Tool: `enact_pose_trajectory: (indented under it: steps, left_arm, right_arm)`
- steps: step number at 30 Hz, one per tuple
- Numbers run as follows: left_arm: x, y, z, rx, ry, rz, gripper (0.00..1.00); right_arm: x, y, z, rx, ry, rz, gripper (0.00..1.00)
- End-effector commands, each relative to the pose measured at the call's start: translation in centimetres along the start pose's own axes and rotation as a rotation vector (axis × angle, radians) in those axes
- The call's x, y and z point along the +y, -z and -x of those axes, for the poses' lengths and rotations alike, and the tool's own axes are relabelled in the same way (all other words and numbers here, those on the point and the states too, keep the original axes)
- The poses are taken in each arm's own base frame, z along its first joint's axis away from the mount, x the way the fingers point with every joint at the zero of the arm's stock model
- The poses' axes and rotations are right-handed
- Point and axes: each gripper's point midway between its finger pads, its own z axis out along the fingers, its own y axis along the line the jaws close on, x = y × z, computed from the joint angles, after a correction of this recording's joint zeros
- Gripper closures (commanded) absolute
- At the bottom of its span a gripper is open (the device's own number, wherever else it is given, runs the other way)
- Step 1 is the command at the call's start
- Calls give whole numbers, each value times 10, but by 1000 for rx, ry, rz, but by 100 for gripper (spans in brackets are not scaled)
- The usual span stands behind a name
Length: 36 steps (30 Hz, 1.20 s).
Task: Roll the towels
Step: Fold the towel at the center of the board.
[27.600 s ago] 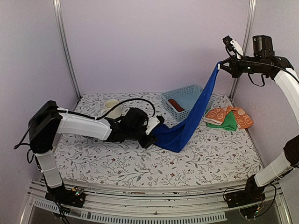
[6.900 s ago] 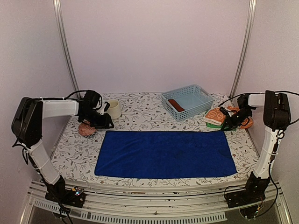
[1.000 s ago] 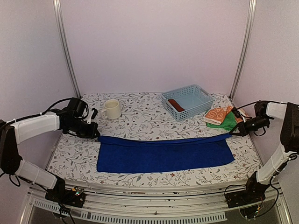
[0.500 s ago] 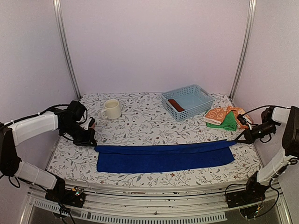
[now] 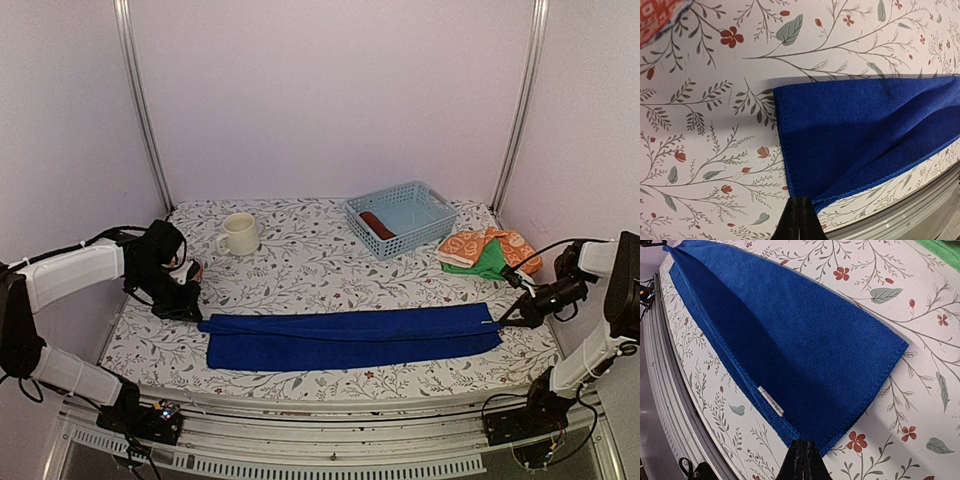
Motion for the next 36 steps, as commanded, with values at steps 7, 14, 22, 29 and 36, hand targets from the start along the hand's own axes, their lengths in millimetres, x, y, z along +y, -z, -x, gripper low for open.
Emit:
enact_pose_trajectory:
  steps: [7,14,22,29,36]
  left_arm:
    - [14,-8,-30,106,39,41,100]
    - [14,-16,-40,151,32,43,100]
    - [14,-25,-47,194,20,60,100]
    - [9,-30,-53,227,-10,64,100]
    - [6,-24,-59,234,-22,57,91]
  right_arm:
    - [3,-9,-26,79,58,-13,96]
    - [-2,-12,-30,96,51,-20,96]
    - [1,-18,-43,131,60,-8,96]
    - [-2,-21,-43,124,62,-5,94]
    - [12,-21,-56,176,88,33,87]
